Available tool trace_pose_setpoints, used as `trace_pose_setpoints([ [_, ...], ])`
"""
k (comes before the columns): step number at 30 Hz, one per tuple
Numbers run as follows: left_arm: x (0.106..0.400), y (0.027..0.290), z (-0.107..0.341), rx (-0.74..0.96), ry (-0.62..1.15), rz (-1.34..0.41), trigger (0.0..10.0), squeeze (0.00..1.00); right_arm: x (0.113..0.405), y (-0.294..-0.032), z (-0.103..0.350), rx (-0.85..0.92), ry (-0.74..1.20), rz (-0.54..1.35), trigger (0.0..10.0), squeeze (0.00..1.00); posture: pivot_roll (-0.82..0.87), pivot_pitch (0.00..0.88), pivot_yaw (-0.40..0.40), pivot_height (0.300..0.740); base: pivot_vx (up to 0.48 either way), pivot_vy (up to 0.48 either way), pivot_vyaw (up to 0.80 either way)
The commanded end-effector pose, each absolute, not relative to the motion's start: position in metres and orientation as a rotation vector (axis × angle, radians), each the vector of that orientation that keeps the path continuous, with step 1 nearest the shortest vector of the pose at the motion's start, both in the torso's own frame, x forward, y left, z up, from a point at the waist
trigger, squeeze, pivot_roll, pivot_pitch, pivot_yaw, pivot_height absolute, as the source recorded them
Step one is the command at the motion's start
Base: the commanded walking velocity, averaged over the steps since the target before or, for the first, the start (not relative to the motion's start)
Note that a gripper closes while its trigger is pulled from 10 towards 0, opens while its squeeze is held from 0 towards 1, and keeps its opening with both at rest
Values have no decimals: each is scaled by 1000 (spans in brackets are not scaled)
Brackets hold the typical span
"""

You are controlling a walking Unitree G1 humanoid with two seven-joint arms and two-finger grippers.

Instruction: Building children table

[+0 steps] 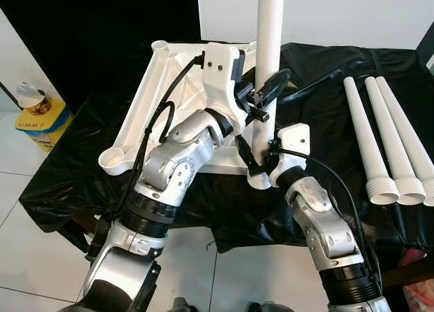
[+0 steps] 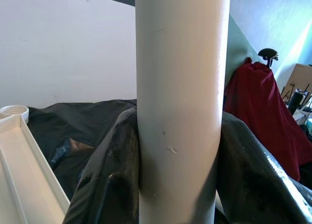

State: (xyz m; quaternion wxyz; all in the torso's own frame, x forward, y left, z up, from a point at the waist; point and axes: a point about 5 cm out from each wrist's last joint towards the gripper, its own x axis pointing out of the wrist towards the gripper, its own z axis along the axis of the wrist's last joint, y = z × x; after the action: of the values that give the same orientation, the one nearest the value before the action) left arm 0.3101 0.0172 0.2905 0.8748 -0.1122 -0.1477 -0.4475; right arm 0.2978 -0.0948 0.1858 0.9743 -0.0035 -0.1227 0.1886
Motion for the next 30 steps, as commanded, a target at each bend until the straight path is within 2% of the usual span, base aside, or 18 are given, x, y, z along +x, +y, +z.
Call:
trace_pose_setpoints([
  [1,295,6,301,-215,-382,-1123,10000,0,300,-92,183,-3,-223,382,10000,0,-108,88,33,740,0,0,0],
  [3,294,4,302,-221,-384,-1129,10000,0,301,-92,183,-4,-223,383,10000,0,-108,91,33,740,0,0,0],
  [4,293,2,302,-222,-386,-1137,10000,0,301,-91,183,-5,-225,389,7961,0,-110,94,34,740,0,0,0],
  [5,291,0,302,-221,-388,-1143,10000,0,300,-91,184,-4,-229,400,0,0,-111,96,35,740,0,0,0],
  [21,284,-12,299,-202,-392,-1183,10000,0,301,-92,185,14,-221,385,0,0,-112,100,38,740,0,0,0],
  [22,284,-11,299,-207,-391,-1181,10000,0,302,-94,185,15,-220,369,9843,0,-110,101,37,740,0,0,0],
  [26,285,-10,299,-230,-384,-1175,10000,0,304,-96,185,21,-217,344,10000,0,-110,102,37,740,0,0,0],
  [27,286,-8,300,-252,-382,-1168,10000,1000,304,-98,185,31,-218,326,10000,0,-108,101,36,740,0,0,0],
  [30,287,-4,302,-288,-386,-1157,10000,1000,306,-101,185,52,-219,296,10000,0,-107,102,36,740,0,0,0],
])
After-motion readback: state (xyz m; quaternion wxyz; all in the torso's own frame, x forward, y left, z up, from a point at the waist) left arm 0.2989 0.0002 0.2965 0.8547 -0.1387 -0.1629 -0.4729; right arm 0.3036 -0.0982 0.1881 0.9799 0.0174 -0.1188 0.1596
